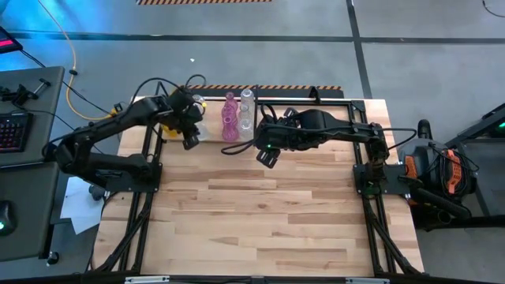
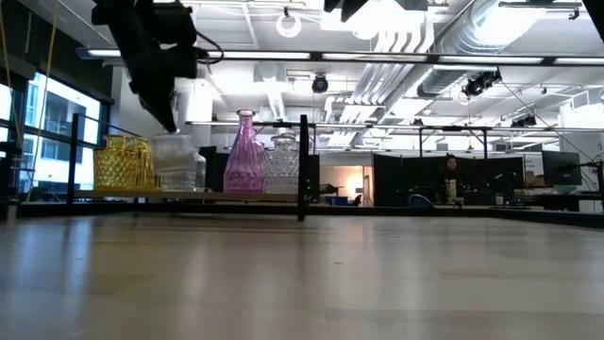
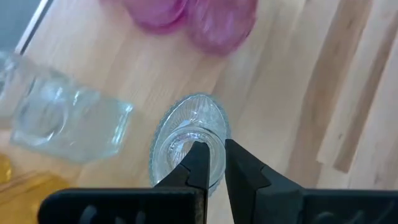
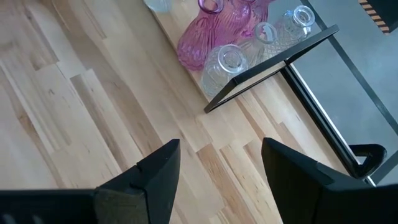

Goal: Sort vases onto shelf
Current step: Put the transparent vase on the shelf aligned with the left transparent vases

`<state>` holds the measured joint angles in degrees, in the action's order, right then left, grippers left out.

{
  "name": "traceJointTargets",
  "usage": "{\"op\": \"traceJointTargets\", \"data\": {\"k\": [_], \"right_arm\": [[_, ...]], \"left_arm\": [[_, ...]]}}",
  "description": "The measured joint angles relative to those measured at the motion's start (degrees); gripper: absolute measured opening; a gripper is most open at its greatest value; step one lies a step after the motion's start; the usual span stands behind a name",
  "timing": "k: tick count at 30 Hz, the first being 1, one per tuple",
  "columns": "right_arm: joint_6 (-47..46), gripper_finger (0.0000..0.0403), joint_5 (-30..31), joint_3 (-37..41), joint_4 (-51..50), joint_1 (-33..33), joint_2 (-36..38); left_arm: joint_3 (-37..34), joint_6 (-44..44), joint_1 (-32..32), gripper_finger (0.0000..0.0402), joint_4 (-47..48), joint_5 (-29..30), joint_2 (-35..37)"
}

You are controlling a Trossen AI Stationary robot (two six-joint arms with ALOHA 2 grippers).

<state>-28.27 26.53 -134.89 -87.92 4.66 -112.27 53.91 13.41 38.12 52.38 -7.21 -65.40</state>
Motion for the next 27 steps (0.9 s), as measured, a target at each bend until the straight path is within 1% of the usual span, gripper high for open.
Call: {"op": "traceJointTargets", "data": {"k": [4, 9, 16, 21, 27], "right_arm": [[0.0, 0.0209, 0.0, 0.0, 0.0, 0.0, 0.0], [0.1, 0.0208, 0.0, 0.0, 0.1, 0.0, 0.0], [0.2, 0.0209, -0.1, 0.0, 0.1, 0.0, 0.0], [0.2, 0.0209, -0.1, 0.0, 0.1, 0.0, 0.0], [0.2, 0.0209, -0.1, 0.0, 0.1, 0.0, 0.0]], "left_arm": [[0.0, 3.6, 3.4, 0.0019, 2.4, 0.4, -0.5], [0.0, 5.2, 5.8, 0.0019, 3.3, 0.1, -2.4], [0.0, 6.6, 5.8, 0.0019, 3.0, -0.4, -5.9], [0.1, 6.8, 5.8, 0.002, 1.3, -0.6, -6.6], [0.1, 6.8, 5.8, 0.0037, -0.1, -0.3, -6.6]]}}
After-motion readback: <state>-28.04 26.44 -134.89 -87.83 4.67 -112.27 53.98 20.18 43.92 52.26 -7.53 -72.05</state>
